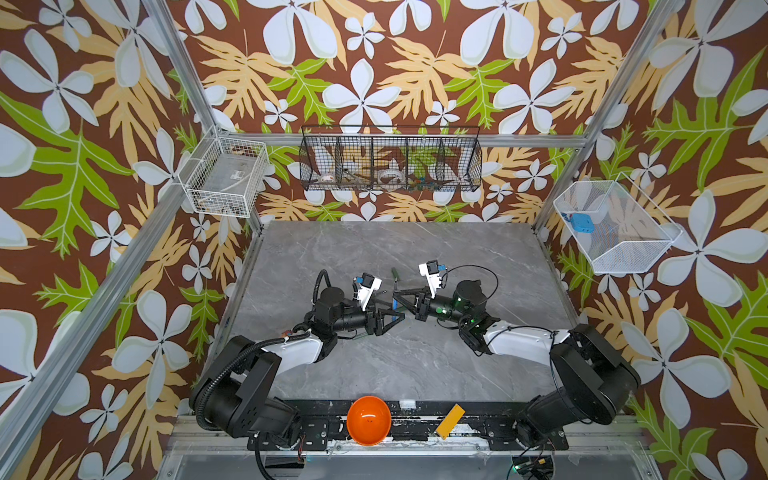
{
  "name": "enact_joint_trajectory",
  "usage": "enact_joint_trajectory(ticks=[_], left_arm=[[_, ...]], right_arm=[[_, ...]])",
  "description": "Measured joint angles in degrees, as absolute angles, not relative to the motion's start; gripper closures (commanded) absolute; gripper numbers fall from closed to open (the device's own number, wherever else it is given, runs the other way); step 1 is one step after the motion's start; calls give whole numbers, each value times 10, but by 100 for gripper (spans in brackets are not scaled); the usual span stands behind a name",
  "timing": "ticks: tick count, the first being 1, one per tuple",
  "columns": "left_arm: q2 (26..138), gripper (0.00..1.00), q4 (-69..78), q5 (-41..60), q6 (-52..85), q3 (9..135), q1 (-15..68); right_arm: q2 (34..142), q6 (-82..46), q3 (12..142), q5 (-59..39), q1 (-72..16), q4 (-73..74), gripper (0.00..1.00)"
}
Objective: Insert the pens into the pen caps
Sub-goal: 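Open the right gripper and withdraw it while the left gripper holds the pen upright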
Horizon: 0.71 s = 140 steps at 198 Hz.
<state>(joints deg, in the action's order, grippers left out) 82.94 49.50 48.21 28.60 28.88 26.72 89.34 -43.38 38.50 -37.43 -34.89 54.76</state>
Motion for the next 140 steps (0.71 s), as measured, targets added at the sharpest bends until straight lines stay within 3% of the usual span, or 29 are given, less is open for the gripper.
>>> enact_joint_trajectory(ticks=[34, 67, 80, 110, 140], left_arm=[[829, 54, 499, 488, 290, 289, 267], [829, 91, 495, 487, 297, 293, 267], [829, 100, 489, 484, 298, 293, 267], [817, 100, 479, 478, 285, 294, 268], [801, 100, 436, 440, 252, 301, 268]], right_arm=[[905, -436, 385, -375, -353, 568, 95], [905, -444, 382, -377, -355, 578, 95], [902, -436, 378, -373, -356, 585, 88], [885, -429, 375, -374, -357, 558, 63], [824, -367, 417, -342, -356, 399, 58]])
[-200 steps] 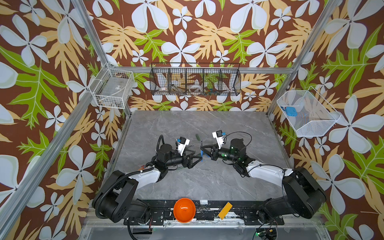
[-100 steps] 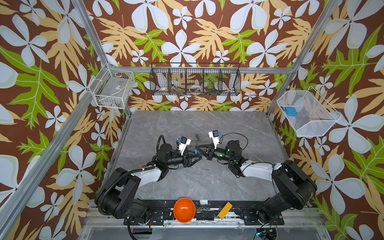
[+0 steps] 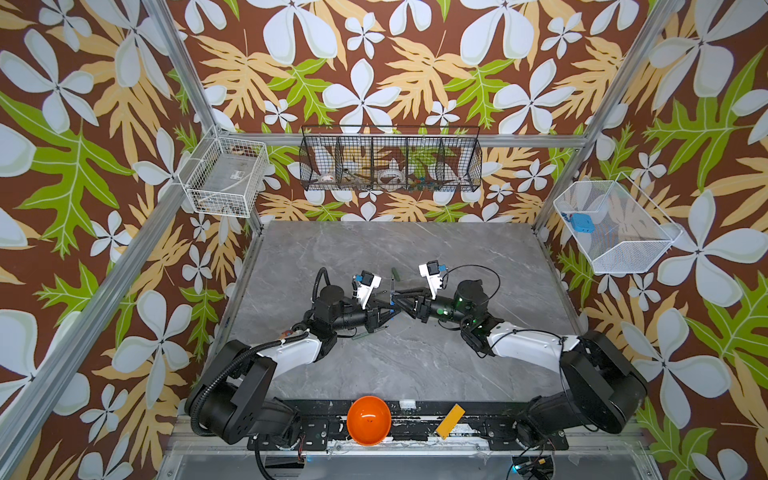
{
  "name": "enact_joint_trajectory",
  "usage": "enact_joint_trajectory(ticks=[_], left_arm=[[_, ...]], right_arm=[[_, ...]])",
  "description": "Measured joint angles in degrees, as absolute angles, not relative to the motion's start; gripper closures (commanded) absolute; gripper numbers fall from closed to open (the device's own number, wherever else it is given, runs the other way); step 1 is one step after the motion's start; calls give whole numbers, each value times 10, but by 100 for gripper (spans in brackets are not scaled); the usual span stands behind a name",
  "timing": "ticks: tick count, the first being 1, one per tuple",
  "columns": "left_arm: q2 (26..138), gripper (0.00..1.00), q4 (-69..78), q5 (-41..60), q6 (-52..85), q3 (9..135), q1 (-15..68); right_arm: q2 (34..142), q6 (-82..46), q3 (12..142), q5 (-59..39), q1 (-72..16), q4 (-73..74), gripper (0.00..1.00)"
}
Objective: Insert the pens into the pen caps
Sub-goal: 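Open the right gripper and withdraw it while the left gripper holds the pen upright, then move the right gripper over the blue cap lying on the table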
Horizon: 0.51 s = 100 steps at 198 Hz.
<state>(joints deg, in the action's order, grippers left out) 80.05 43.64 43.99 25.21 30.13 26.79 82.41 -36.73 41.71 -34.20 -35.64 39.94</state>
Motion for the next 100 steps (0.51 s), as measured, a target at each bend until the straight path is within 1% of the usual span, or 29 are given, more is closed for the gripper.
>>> enact_joint_trajectory(ticks=[20, 28, 39, 53, 67, 100], left_arm=[[782, 100, 403, 401, 232, 301, 268], [772, 100, 395, 385, 223, 298, 268], [758, 100, 387, 365, 219, 291, 268], [739, 100, 379, 342, 207, 279, 268], [723, 100, 378, 322, 197, 270, 268], [712, 100, 364, 300, 175, 268, 269]], right_arm=[[799, -299, 498, -293, -340, 233, 55], [798, -277, 525, -276, -324, 175, 53], [805, -247, 560, -249, -297, 86, 52], [835, -211, 611, -202, -273, -23, 51], [881, -173, 667, -167, -270, -124, 51], [964, -107, 734, -125, -269, -268, 49]])
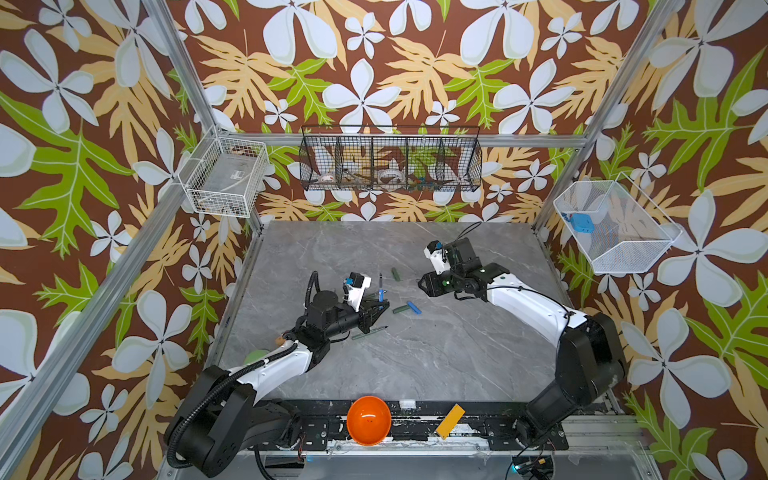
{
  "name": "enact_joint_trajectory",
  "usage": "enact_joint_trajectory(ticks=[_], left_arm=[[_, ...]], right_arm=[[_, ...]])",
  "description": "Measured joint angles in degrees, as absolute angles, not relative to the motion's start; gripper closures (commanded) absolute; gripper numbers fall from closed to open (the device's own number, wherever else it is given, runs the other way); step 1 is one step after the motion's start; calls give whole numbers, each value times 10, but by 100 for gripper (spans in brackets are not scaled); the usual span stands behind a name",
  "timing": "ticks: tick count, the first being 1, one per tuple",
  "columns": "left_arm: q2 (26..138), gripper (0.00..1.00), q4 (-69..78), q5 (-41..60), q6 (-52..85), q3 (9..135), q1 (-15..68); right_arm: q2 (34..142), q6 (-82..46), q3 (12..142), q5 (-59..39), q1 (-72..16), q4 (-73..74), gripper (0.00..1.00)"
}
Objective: Insert the pens into the pen caps
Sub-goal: 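Move the right gripper over the blue cap lying on the table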
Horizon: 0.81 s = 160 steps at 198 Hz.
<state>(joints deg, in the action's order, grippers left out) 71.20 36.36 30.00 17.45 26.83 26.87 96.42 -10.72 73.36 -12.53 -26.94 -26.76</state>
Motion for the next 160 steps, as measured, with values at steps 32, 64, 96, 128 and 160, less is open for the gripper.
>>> enact_joint_trajectory(ticks=[32, 64, 96, 128, 160], left_arm=[[718, 100, 353, 299, 166, 271, 272], [723, 100, 349, 299, 165, 273, 273], [728, 100, 345, 299, 164, 276, 273], [728, 100, 345, 299, 163, 277, 273], [728, 100, 345, 299, 163, 277, 273]], right_arm=[[1023, -63, 760, -85, -279, -330, 45], [1070, -26, 768, -71, -310, -355, 44], [1094, -13, 771, -58, -316, -357, 44], [1101, -13, 763, -56, -323, -347, 44], [1104, -21, 754, -65, -325, -323, 43]])
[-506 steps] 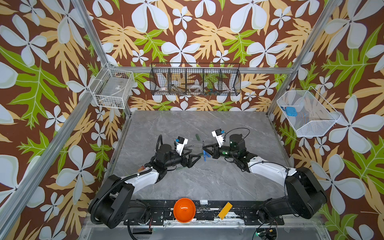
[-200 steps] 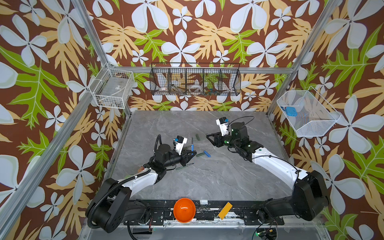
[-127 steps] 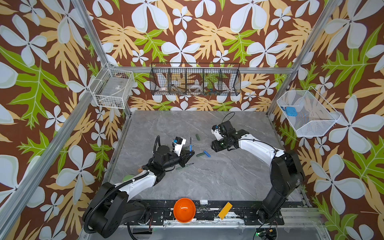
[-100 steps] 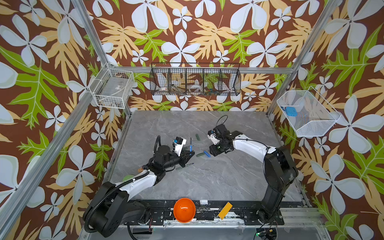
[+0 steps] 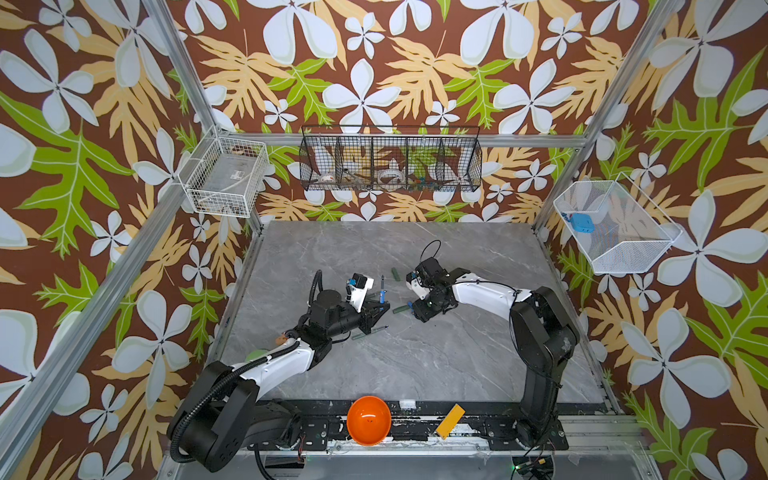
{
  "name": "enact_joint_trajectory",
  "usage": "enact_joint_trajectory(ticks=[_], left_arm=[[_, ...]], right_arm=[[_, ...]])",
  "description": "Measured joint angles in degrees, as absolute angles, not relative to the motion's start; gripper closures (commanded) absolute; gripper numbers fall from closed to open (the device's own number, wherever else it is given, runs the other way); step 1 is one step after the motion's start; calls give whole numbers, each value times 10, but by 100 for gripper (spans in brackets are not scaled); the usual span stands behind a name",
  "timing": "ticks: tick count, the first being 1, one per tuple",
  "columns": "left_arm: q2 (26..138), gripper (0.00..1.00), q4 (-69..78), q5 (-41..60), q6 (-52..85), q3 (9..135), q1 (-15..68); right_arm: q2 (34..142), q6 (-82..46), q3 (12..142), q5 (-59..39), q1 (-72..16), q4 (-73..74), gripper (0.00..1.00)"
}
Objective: Insert the pens into the pen caps
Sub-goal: 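Move the right gripper over the blue cap lying on the table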
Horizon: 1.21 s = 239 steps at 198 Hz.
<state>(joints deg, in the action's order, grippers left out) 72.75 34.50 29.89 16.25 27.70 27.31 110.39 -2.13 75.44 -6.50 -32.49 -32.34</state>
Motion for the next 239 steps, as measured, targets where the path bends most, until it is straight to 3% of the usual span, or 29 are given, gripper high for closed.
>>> enact_joint_trajectory(ticks=[239], left_arm=[[716, 100, 319, 287, 151, 280, 273]], right_arm=[[1202, -41, 858, 4, -284, -317, 41]])
